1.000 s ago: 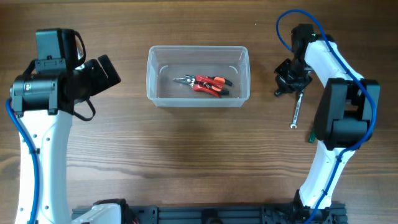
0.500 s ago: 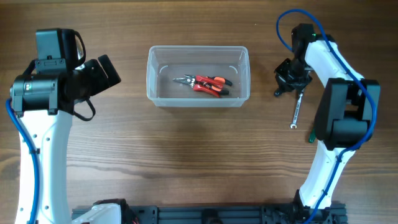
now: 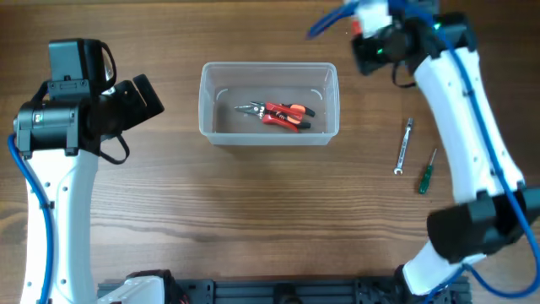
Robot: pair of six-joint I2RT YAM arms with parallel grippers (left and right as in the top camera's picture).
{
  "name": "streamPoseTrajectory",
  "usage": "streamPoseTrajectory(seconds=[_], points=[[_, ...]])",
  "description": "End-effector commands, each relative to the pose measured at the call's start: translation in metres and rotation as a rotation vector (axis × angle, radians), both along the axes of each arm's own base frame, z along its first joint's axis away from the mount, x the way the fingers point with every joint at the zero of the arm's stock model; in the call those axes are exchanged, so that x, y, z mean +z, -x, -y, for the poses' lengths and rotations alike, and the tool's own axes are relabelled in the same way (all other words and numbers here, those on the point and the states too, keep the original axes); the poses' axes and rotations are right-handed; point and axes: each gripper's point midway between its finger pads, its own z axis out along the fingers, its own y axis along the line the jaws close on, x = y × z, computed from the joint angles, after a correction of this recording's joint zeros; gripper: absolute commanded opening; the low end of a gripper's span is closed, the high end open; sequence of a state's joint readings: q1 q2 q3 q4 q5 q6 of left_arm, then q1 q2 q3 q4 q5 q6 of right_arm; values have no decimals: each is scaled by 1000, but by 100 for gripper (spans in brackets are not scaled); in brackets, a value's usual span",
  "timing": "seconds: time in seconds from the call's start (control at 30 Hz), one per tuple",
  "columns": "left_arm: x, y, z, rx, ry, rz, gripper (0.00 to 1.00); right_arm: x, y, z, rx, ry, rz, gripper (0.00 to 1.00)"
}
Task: Pack container
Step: 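Place the red screwdriver into the container with the right gripper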
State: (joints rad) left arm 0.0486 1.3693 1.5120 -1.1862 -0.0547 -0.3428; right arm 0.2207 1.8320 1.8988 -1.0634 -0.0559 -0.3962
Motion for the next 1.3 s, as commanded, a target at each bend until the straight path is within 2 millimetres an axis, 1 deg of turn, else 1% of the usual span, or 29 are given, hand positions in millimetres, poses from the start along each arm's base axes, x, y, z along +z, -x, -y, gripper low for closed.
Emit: streamPoseTrajectory(seconds=[0.0,0.07,0.1,0.13,0.17,0.23,0.3,0.37,0.47,0.5,0.57,0.6,0.67,0.73,0.77,0.83,0.87,0.9,0.93,0.97,1.0,1.03,1.07,1.1,1.13,1.2,1.23,1.27], points=[[-1,0,0,6,10,-2,100,-4,18,-61,569,231,93,4],[-1,0,0,6,10,-2,100,-17,31,-95,758,249,99,4],[-1,0,0,6,10,-2,100,-24,36,-106,820,240,95,4],[-1,0,0,6,10,-2,100,-37,39,-120,867,224,75,4],[-1,0,0,6,10,-2,100,-51,40,-128,886,221,46,4],[-1,0,0,6,10,-2,100,-77,41,-136,909,221,-12,4],[-1,0,0,6,10,-2,100,-108,43,-142,930,212,-84,4],[-1,0,0,6,10,-2,100,-132,48,-146,944,187,-150,4],[-1,0,0,6,10,-2,100,-160,52,-145,939,179,-231,4],[-1,0,0,6,10,-2,100,-165,52,-144,927,175,-247,7],[-1,0,0,6,10,-2,100,-165,53,-144,926,175,-252,19],[-1,0,0,6,10,-2,100,-165,54,-144,925,173,-254,27],[-1,0,0,6,10,-2,100,-164,54,-144,887,161,-265,38],[-1,0,0,6,10,-2,100,-161,53,-144,852,149,-267,41],[-1,0,0,6,10,-2,99,-155,52,-145,831,141,-259,44],[-1,0,0,6,10,-2,100,-133,48,-147,771,116,-226,45],[-1,0,0,6,10,-2,100,-109,45,-148,712,91,-194,45],[-1,0,0,6,10,-2,100,-81,38,-142,600,71,-151,46],[-1,0,0,6,10,-2,100,-53,29,-130,459,65,-102,56],[-1,0,0,6,10,-2,100,-30,23,-114,353,68,-51,57],[-1,0,0,6,10,-2,100,-5,17,-90,225,71,1,60],[-1,0,0,6,10,-2,100,16,14,-64,88,62,40,60],[-1,0,0,6,10,-3,100,37,13,-29,-83,44,73,61],[-1,0,0,6,10,-3,100,53,17,12,-285,14,88,61],[-1,0,0,6,10,-3,100,63,26,52,-476,-39,79,62],[-1,0,0,6,10,-3,100,64,44,99,-683,-118,25,63],[-1,0,0,6,10,-3,100,59,53,122,-766,-166,-29,65],[-1,0,0,6,10,-2,100,47,62,146,-858,-212,-96,66]])
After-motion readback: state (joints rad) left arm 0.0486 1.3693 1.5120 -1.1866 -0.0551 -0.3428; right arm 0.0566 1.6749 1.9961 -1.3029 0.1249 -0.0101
